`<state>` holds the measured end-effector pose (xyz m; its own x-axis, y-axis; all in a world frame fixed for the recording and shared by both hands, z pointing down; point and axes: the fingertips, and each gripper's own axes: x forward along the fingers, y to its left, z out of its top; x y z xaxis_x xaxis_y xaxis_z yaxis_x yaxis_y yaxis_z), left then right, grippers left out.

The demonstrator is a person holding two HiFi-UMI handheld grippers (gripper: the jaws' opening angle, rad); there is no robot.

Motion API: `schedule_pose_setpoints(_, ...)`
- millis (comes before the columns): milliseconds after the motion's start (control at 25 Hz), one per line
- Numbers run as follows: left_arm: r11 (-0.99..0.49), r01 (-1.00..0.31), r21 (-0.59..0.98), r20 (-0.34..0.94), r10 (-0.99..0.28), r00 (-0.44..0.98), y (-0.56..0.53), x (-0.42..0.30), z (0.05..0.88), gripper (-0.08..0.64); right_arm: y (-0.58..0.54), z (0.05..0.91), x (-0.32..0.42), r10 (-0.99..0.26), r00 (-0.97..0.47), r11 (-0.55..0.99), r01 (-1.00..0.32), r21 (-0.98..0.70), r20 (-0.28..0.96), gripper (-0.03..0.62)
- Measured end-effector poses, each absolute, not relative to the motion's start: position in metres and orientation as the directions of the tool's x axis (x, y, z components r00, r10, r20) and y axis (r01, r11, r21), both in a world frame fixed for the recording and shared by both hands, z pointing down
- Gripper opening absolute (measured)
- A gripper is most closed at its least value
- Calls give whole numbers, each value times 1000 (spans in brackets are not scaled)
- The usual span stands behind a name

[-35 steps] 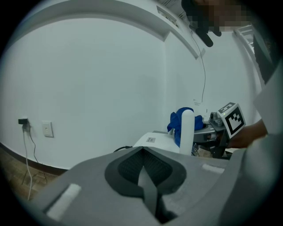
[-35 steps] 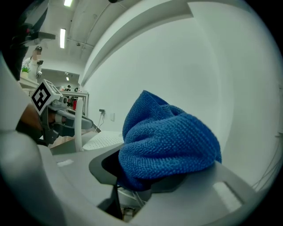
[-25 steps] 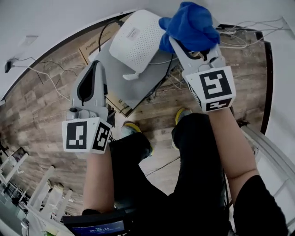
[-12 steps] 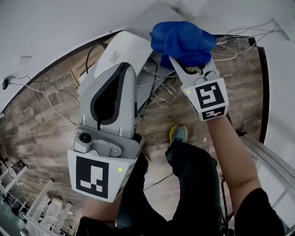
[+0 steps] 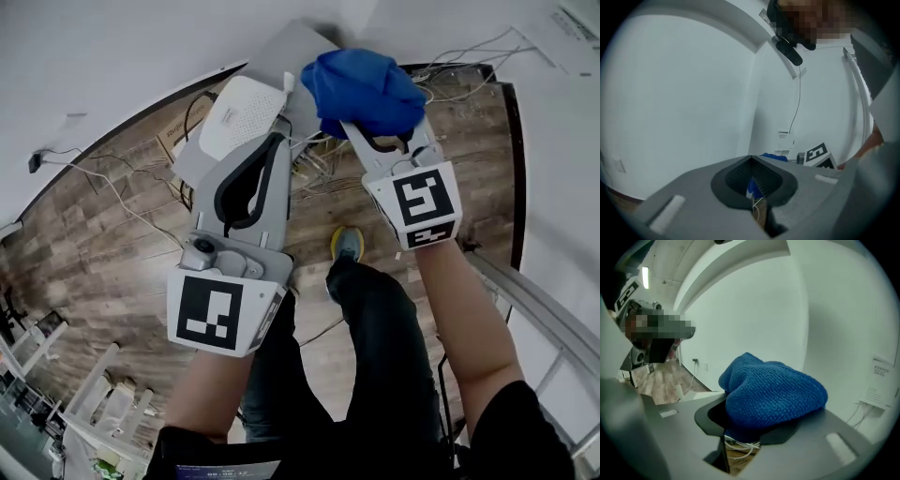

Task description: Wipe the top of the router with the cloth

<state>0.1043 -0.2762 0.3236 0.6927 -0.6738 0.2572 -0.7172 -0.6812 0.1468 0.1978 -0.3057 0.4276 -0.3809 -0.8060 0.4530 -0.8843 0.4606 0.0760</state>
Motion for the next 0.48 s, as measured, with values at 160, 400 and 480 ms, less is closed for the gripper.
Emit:
schedule_pose_setpoints(160,-625,-765,159,284,-713,641,-259,94,210,2,-264,293,197,-798,-433,477,-879,1,419,170)
schedule_pose_setpoints(400,-628,-769,123,224,-737,638,-220,99,48,2,-209,63,210,-854,-472,483,-876,-3,217,170)
schedule_pose_setpoints(480,-629,-769,114,213,-740,638,-195,100,28,2,-172,24,212,-866,-473,479,-878,0,164,170)
